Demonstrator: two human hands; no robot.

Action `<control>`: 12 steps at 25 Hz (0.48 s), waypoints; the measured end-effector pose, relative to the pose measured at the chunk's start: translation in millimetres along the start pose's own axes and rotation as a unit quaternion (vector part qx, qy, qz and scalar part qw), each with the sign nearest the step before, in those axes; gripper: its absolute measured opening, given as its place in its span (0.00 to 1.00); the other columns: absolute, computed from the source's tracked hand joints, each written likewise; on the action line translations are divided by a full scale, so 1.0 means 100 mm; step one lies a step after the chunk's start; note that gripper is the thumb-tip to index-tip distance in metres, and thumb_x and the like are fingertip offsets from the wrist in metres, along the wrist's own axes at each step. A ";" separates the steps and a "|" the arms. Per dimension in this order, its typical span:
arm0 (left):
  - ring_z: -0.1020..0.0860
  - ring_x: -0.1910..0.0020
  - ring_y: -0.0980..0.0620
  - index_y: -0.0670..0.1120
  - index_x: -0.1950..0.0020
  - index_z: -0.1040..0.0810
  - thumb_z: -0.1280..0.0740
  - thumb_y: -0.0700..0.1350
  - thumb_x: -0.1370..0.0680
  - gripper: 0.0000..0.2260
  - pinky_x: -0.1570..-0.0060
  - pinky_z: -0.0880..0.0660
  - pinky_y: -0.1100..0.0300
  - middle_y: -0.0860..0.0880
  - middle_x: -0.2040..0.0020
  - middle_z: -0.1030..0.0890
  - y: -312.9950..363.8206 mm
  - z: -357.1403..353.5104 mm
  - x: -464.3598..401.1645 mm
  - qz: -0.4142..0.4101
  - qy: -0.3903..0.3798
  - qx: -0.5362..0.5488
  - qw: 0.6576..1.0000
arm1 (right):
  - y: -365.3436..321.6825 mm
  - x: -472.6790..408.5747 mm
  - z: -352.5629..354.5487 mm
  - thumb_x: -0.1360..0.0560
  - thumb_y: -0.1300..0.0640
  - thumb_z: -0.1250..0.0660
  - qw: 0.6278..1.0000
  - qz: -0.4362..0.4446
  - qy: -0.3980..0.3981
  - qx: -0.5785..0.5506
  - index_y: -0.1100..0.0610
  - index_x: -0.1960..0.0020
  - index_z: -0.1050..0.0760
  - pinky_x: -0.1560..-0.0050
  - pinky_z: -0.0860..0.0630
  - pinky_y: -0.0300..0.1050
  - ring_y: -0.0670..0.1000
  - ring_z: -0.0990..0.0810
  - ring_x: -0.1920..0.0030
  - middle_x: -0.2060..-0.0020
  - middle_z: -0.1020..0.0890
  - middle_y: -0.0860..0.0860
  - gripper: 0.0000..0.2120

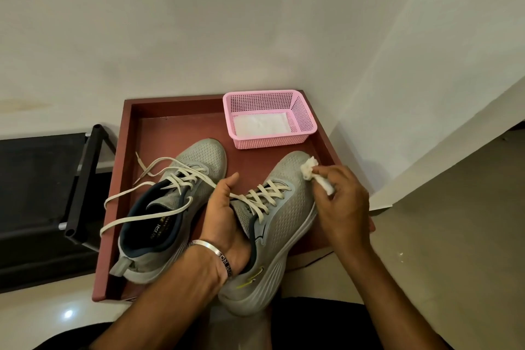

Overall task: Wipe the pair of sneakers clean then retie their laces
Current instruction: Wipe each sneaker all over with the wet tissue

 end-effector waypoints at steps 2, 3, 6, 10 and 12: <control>0.17 0.46 0.38 0.35 0.42 0.18 0.43 0.61 0.23 0.31 0.42 0.26 0.45 0.34 0.41 0.19 -0.01 -0.01 0.00 0.000 -0.004 -0.007 1.000 | 0.03 -0.04 0.03 0.25 0.63 0.30 1.000 -0.021 0.004 0.006 0.57 0.44 0.18 0.56 0.28 0.30 0.47 0.21 0.53 0.51 0.18 0.50 0.10; 0.17 0.48 0.38 0.35 0.44 0.18 0.43 0.61 0.23 0.31 0.43 0.26 0.45 0.34 0.42 0.19 -0.01 -0.01 0.01 -0.002 -0.002 -0.007 1.000 | 0.03 0.03 0.00 0.25 0.62 0.30 0.999 -0.030 -0.023 0.015 0.57 0.44 0.18 0.58 0.30 0.27 0.45 0.21 0.53 0.50 0.19 0.49 0.10; 0.16 0.50 0.38 0.35 0.46 0.16 0.43 0.61 0.23 0.30 0.43 0.25 0.45 0.34 0.43 0.18 0.00 -0.01 0.01 -0.009 0.001 -0.011 1.000 | -0.02 0.25 -0.05 0.25 0.61 0.29 0.997 -0.025 -0.074 0.027 0.56 0.43 0.18 0.61 0.30 0.24 0.40 0.24 0.55 0.50 0.21 0.44 0.11; 0.19 0.44 0.37 0.35 0.40 0.19 0.41 0.60 0.24 0.30 0.38 0.27 0.44 0.34 0.41 0.19 -0.06 0.00 0.05 0.001 0.008 -0.029 1.000 | 0.11 -0.01 0.08 0.24 0.61 0.30 0.998 -0.041 0.016 0.039 0.58 0.43 0.18 0.59 0.27 0.33 0.49 0.21 0.53 0.49 0.20 0.51 0.11; 0.20 0.43 0.37 0.35 0.39 0.20 0.41 0.60 0.24 0.30 0.36 0.28 0.44 0.34 0.41 0.20 -0.06 -0.01 0.06 0.000 0.006 -0.031 1.000 | 0.12 -0.05 0.10 0.23 0.59 0.31 0.997 -0.056 0.034 0.037 0.57 0.42 0.19 0.58 0.25 0.37 0.51 0.21 0.52 0.50 0.21 0.51 0.11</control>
Point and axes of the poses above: each hand's wrist, its own x-axis away from the middle knuckle, its own z-axis out of the back of the hand, y = z × x, the point moved 10 cm from there along -x, towards the middle knuckle
